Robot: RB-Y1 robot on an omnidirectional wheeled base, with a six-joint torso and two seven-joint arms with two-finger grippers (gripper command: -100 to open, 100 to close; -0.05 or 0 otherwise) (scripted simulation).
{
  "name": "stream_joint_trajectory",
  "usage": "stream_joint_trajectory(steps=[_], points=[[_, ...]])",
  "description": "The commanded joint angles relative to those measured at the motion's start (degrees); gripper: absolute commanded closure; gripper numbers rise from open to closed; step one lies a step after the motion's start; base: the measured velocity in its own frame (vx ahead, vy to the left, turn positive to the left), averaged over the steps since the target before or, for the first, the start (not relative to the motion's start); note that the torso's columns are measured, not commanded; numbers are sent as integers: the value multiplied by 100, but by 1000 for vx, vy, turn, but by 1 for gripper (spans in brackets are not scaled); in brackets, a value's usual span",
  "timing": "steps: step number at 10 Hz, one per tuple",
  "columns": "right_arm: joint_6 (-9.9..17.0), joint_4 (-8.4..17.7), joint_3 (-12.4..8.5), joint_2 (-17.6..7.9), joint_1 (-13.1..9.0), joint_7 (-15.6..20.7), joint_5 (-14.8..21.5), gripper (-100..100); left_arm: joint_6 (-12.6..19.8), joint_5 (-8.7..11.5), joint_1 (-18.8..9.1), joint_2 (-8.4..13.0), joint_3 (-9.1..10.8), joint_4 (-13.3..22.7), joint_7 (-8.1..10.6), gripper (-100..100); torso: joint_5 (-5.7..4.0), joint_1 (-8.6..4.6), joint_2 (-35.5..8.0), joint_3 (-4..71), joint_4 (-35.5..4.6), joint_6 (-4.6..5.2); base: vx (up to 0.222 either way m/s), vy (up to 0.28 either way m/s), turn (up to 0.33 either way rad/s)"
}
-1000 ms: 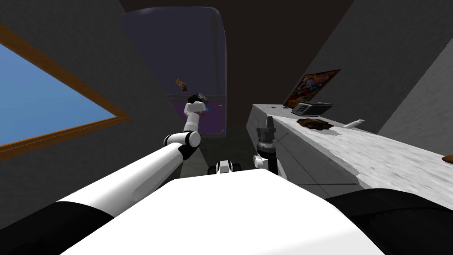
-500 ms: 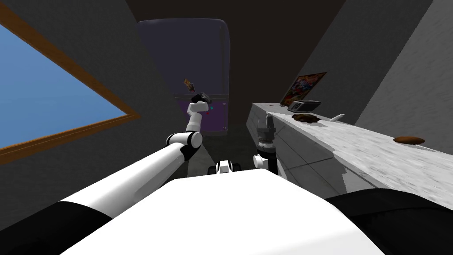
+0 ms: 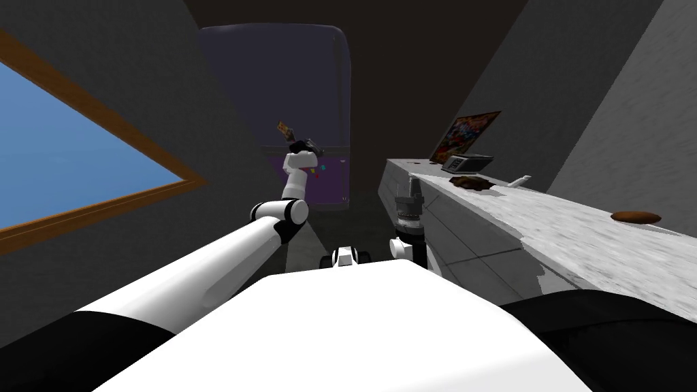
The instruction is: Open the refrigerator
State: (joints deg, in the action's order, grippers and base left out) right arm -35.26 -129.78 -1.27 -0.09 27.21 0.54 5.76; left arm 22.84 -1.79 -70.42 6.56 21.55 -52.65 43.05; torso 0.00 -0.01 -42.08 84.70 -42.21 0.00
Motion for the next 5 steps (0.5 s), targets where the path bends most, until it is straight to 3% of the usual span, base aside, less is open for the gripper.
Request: stream_joint_trajectory(steps=[1,5], points=[[0,0,0,0,0,0,0,0,250,-13,-159,28,-2,28,33,-100,3,9,-24,-15,-8,0,175,-16,-56],[0,0,0,0,-1,0,0,0,637,-56,-385,-24,-9,115,65,-100,0,0,-17,-11,-6,0,196,-36,-53]])
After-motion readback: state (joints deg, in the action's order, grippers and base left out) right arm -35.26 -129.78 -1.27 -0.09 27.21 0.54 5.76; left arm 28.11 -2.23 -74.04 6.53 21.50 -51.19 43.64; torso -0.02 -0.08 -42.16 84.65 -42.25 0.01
